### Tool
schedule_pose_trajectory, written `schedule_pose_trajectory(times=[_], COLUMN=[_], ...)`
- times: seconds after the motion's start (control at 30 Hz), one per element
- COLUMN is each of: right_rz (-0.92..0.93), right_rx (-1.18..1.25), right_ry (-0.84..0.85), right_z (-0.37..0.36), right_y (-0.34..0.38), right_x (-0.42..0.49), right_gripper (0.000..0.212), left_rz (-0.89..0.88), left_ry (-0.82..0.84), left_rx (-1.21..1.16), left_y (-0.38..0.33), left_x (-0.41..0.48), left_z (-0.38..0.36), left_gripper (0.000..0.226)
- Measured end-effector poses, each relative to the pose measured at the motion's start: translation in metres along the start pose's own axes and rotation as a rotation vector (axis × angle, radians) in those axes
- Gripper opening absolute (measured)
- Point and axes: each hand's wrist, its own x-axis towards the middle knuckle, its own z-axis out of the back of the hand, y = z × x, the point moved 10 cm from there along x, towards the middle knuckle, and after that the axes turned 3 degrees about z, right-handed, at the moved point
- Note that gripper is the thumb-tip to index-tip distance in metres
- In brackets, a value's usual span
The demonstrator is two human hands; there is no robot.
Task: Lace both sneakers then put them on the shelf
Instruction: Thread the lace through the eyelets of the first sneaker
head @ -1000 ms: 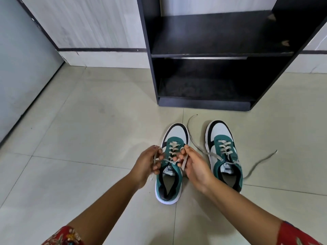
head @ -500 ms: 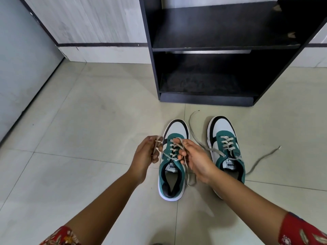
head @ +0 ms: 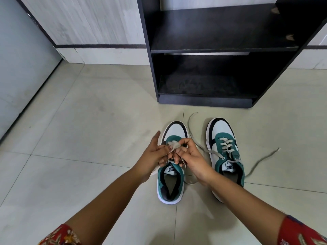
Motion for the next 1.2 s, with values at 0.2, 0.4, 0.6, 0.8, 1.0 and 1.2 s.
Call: schedule_pose_trajectory(times=[0.2, 0.4, 0.6, 0.8, 1.0, 1.2], right_rz=[0.044, 0.071, 0.14, -0.067, -0.375, -0.45], right_rx=[-0.025, -0.097, -0.131, 0.137, 0.18, 0.11], right_ry=[0.083, 0.074, 0.101, -0.105, -0.081, -0.1], right_z=[-0.009, -0.006, -0.012, 0.006, 0.01, 0.01], right_y=[0.002, 0.001, 0.001, -0.013, -0.03, -0.032], right_x=[0.0, 0.004, 0.005, 0.007, 0.008, 0.008], right_gripper=[0.007, 0.015, 0.009, 0.014, 0.02, 0.024], left_rz=[0.033, 0.082, 0.132, -0.043, -0.537, -0.88], left_ry=[0.006, 0.069, 0.096, -0.102, -0.305, -0.244], left_rx=[0.003, -0.007, 0.097, 0.246, 0.867, 1.217], left_y=[0.002, 0.007, 0.005, -0.016, -0.052, -0.063], left_x=[0.004, 0.002, 0.006, 0.001, -0.02, -0.032], left_z=[0.004, -0.004, 0.006, 0.027, 0.012, -0.023], left_gripper=[0.01, 0.02, 0.019, 0.003, 0.012, 0.017])
